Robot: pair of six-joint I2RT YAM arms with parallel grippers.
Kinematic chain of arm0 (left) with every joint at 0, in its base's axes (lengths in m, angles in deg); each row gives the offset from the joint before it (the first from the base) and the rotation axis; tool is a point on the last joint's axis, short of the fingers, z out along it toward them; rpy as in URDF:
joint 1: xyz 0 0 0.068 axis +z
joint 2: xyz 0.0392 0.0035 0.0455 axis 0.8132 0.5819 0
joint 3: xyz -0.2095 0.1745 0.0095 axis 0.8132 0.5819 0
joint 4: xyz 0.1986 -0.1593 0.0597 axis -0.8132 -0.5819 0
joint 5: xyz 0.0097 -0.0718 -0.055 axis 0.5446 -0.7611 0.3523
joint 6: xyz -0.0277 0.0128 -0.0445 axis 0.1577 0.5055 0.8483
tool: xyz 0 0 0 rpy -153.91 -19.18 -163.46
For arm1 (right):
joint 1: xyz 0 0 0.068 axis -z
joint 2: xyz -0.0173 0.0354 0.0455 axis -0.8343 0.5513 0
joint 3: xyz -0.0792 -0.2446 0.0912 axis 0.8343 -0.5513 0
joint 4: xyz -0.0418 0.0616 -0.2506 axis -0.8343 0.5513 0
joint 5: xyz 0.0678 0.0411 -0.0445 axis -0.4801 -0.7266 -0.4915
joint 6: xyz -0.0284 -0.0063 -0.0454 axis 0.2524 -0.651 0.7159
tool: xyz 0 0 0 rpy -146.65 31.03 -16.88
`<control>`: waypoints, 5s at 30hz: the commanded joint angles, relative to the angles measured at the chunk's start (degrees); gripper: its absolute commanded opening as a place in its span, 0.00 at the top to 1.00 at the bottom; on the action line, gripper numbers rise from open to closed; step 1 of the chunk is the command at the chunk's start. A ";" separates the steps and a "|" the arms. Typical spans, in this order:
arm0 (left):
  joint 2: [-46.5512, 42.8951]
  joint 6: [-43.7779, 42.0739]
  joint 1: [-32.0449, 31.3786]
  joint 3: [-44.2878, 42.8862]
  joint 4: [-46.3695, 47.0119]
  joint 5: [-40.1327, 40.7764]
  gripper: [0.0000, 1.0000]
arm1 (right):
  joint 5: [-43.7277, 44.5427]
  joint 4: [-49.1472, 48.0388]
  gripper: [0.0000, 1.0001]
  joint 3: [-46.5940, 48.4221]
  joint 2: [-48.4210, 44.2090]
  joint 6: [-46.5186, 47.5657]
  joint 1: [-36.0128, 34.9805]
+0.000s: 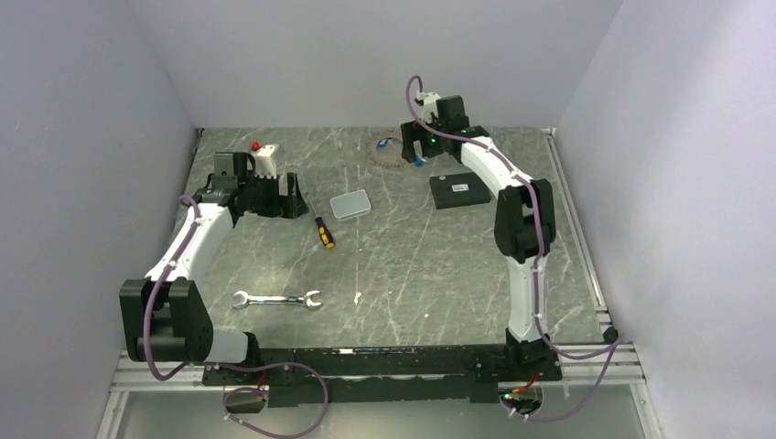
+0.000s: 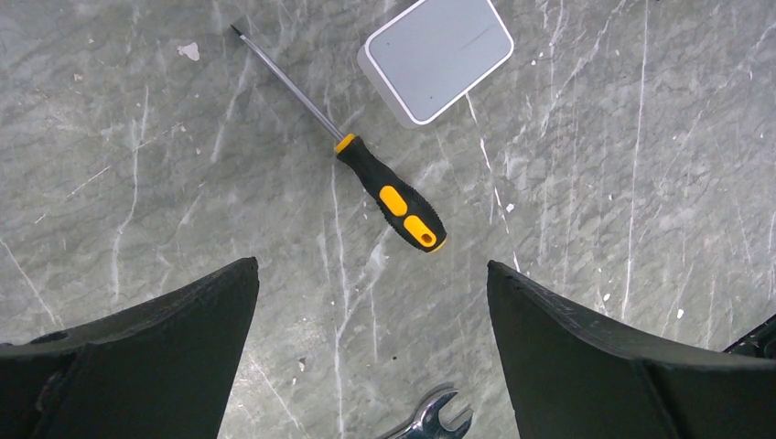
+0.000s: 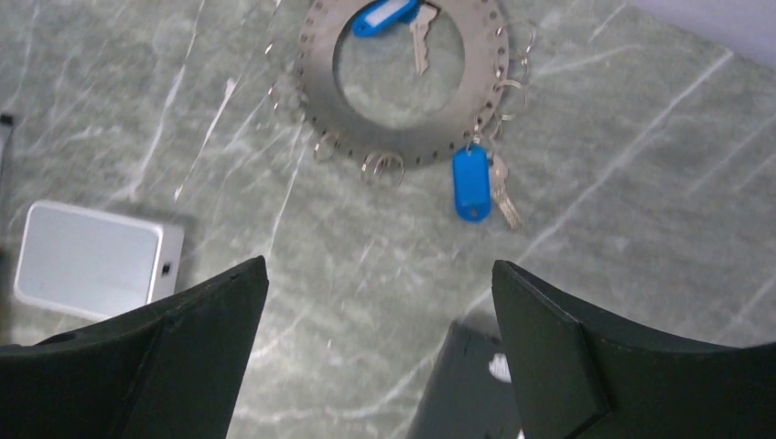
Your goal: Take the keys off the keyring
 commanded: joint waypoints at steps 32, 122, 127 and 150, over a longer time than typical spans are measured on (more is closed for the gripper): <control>-2.56 -0.18 -0.07 -1.55 1.52 2.16 0.01 | 9.42 -3.92 0.49 17.89 20.23 -2.90 -5.00; 9.12 -16.40 -30.61 -23.36 -3.34 -2.69 0.11 | -16.65 3.80 1.00 -22.49 -38.18 -26.07 -3.42; 12.10 -19.17 -33.82 -25.09 -2.19 4.45 0.24 | -19.18 4.80 1.00 -22.60 -38.32 -27.43 -3.50; 7.26 -25.05 -29.34 -28.22 -18.78 -12.82 1.00 | -28.78 -0.27 0.33 -31.47 -46.86 -13.73 -2.71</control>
